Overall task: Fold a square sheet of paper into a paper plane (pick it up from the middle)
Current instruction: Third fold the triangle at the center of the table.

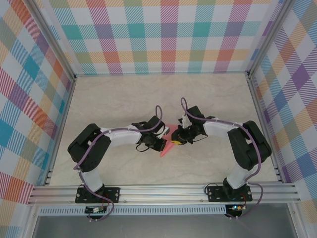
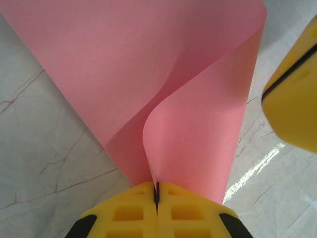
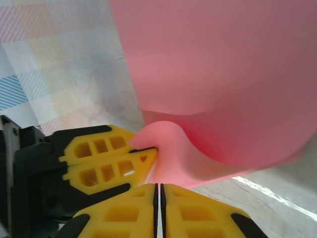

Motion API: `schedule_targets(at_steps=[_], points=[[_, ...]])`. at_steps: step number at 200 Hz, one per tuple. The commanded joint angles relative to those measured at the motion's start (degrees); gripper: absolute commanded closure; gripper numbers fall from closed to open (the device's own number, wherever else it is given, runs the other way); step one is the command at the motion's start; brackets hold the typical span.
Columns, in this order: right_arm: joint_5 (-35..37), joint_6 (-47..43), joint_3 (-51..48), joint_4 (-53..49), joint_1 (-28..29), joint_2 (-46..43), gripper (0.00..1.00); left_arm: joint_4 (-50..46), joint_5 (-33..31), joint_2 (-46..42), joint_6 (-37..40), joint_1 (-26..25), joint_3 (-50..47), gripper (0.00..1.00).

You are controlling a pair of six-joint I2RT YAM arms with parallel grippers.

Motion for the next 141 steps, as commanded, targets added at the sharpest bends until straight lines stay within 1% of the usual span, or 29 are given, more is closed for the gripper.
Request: schedule_targets(at_steps=[1,51,103,141], points=[[-2.4,1.9,0.5,3.9,1.2,0.4,0.88,-1.9,0.3,2.1,1.2,0.7,0.6,0.96],[-1.3,2.0,2.2,3.4,1.9,3.5,0.88,-2.1,0.0,1.9,1.3,0.7,0.5,0.96],[0.3,1.2,1.7,4.0,1.9,7.0,0.88,-2.3,0.0,2.1,1.5,0.7,0.7,0.96],[1.5,0.9,0.8,3.4,1.9,6.8,0.87,-2.7,-0.4,2.0,1.7,0.6,0.8,0.96]])
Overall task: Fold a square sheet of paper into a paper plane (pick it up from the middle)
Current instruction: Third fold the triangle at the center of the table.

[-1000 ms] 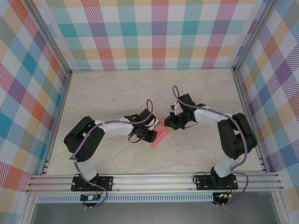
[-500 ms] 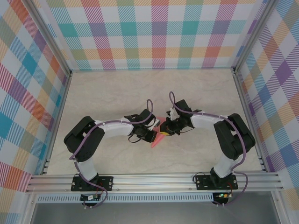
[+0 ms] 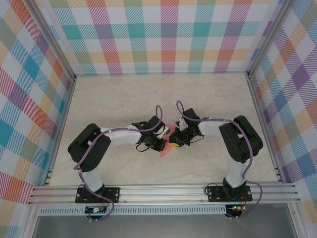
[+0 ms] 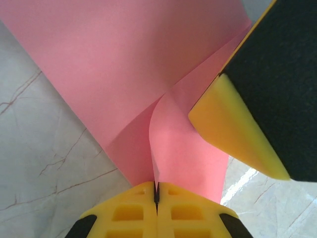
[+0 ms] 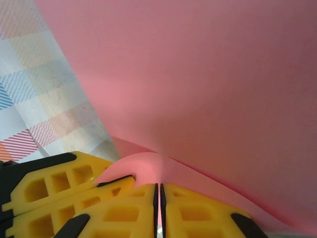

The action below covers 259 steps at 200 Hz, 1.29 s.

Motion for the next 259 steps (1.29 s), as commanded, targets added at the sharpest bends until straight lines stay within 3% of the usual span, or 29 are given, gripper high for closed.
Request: schedule_targets(at_steps=[1,98,149,172,190,226,259], points=[[1.2,-0.5,0.0,0.3,0.3,0.0,0.87,-2.6,-0.5,2.0,1.0,0.6,0.8,0.96],[7.4,-1.6,-2.9,-2.1,0.3,1.5,0.88,-3.7,-1.2,1.6,-0.4,0.7,1.8,0.91],[8.3,-1.9,-3.4,-2.0,0.3,2.5,0.88,-6.6,-3.1,-4.1,-6.6,0.6,4.5,0.64],[9.0,-1.7,-3.4,-2.5,0.3,2.3,0.88,-7.0,-5.5,-8.0,-11.6,0.7,3.9,0.59],[9.2,-1.6,-3.4,-2.6,0.3,2.4,0.88,-4.7,-3.0,-10.6,-15.7,0.7,2.1,0.62],[9.9,-1.1,-3.4,-2.6,0.3,2.6,0.88,1.7,3.6,-13.0,-24.6,0.6,-1.9,0.81],[10.2,-0.9,-3.5,-2.6,0.3,2.6,0.88,5.8,7.1,-10.6,-29.3,0.3,-3.7,0.85]])
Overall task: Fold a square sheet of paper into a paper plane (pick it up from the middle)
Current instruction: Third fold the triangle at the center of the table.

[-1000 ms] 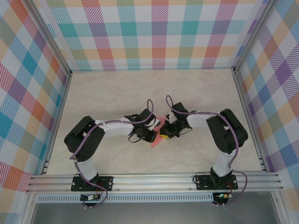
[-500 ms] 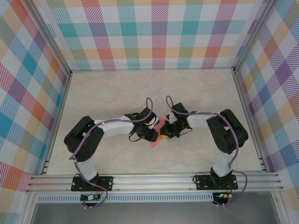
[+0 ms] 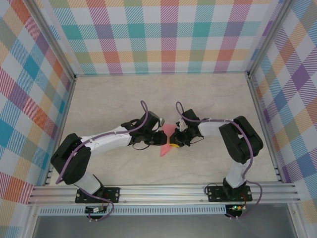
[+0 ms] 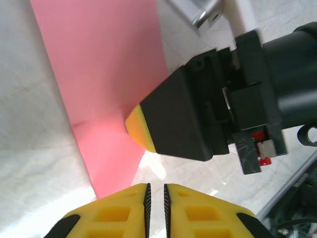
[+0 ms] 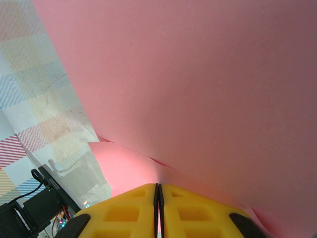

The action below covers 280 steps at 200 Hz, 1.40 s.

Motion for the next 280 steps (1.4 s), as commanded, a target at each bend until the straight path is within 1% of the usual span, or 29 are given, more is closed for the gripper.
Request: schedule_targets(at_steps=[1,14,44,62,130,170,216,280], points=[[7.2,-0.3,-2.6,-3.1,0.1,2.7,0.88,3.7,4.0,1.7,-6.2,0.2,-1.3,0.86],[7.1,-0.3,-2.5,-3.1,0.1,2.8,0.88,3.3,3.5,3.0,-7.3,0.2,-1.3,0.87],[7.1,-0.3,-2.2,-3.3,0.2,3.0,0.88,5.2,5.0,6.1,-8.3,0.1,-2.1,0.88],[7.3,-0.3,-2.1,-3.5,0.1,3.1,0.88,5.7,6.1,7.6,-8.1,0.1,-2.1,0.89],[7.2,-0.2,-1.7,-3.7,0.1,3.4,0.88,8.0,10.6,10.1,-6.8,-0.2,-1.8,0.89],[7.3,-0.2,-1.7,-3.8,0.2,3.4,0.88,4.7,8.4,11.3,-4.8,-0.3,-0.6,0.88],[7.4,-0.4,-1.4,-4.2,0.2,3.5,0.87,4.1,7.5,13.3,-4.5,-0.2,-1.2,0.88],[7.7,-0.5,-1.3,-4.4,0.2,4.3,0.87,3.2,6.4,12.9,-4.3,-0.3,-3.7,0.88]])
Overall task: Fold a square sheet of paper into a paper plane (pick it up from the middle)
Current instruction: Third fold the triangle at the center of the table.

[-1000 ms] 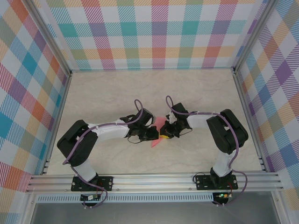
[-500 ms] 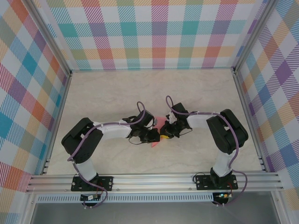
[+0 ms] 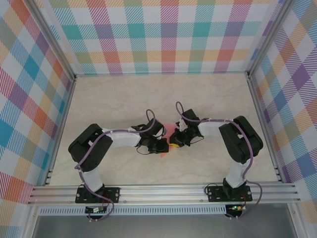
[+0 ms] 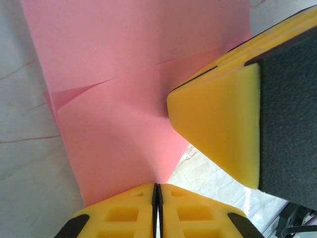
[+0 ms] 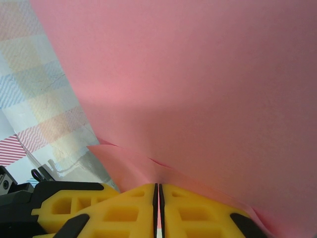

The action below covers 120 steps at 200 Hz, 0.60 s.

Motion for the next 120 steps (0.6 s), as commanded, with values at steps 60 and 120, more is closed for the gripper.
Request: schedule_targets(at_steps=[60,120], points=[[8.9,-0.6,-1.6,-5.0,0.1,4.5,0.87,-2.5,-1.4,-3.4,-0.8,-0.1,-7.4,0.88],[9.4,-0.7,-1.6,-5.6,0.2,4.6,0.87,-4.4,-0.5,-4.0,-0.5,-0.1,-10.3,0.88]])
